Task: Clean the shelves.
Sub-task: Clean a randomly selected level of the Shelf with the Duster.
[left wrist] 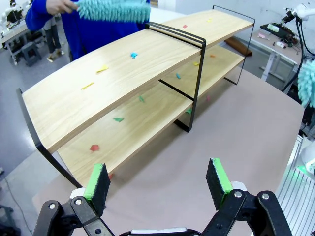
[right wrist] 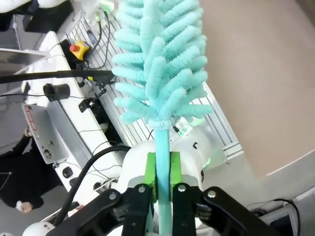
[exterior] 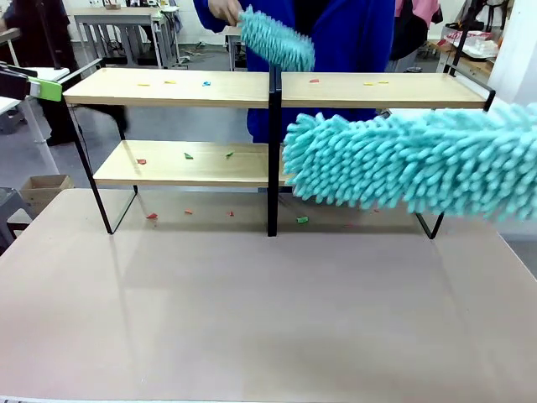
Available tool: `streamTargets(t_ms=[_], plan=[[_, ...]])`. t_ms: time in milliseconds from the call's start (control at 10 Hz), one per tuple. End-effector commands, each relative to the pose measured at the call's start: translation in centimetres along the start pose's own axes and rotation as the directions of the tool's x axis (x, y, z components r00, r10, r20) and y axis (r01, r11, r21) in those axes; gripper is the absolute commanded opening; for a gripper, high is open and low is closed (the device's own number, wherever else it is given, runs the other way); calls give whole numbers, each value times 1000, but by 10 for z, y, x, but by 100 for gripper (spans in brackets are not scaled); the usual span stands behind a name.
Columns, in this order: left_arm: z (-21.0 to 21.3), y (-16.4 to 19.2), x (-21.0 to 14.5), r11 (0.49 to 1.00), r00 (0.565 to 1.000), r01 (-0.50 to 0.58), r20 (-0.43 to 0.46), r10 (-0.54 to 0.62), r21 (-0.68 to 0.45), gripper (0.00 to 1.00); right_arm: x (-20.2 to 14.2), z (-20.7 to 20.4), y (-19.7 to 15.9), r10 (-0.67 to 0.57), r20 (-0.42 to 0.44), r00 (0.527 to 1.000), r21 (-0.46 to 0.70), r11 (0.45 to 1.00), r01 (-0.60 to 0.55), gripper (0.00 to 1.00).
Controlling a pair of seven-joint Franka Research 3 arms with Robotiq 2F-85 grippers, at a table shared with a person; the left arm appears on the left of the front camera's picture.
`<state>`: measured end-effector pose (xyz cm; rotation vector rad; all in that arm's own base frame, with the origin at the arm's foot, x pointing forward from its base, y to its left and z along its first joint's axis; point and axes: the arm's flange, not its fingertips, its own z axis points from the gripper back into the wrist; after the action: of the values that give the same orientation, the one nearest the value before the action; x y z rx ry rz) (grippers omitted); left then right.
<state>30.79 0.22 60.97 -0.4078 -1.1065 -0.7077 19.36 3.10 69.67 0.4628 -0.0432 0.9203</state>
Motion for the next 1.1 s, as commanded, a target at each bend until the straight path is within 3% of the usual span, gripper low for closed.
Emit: streamTargets(t_ms=[0, 400, 600, 700, 800, 900, 1000], plan=[[-1, -5, -6, 1000, 1000, -9, -3, 9, 12, 100, 12, -13, 5, 12, -28, 1000, -7, 1000, -12, 13], [-1, -5, -6, 1000, 1000, -9, -3, 9, 12, 100, 94, -95, 19, -67, -50, 997, -102, 993, 61, 13], [-1, -5, -6, 1000, 1000, -9, -3, 9, 12, 100, 125, -139, 31, -140, 42, 989, -157, 977, 144, 13], [-1, -5, -6, 1000, 1000, -9, -3, 9, 12, 100, 137, -154, 38, -114, 67, 991, -129, 984, 122, 13], [-1, -5, -6, 1000, 1000, -9, -3, 9, 12, 100, 141, -163, 41, -102, -81, 992, -116, 989, 92, 13], [-1, -5, -6, 1000, 1000, -9, -3, 9, 12, 100, 129, -142, 32, -114, 4, 993, -148, 983, 113, 13], [-1, -5, -6, 1000, 1000, -9, -3, 9, 12, 100, 129, -142, 32, -114, 4, 993, -148, 983, 113, 13]])
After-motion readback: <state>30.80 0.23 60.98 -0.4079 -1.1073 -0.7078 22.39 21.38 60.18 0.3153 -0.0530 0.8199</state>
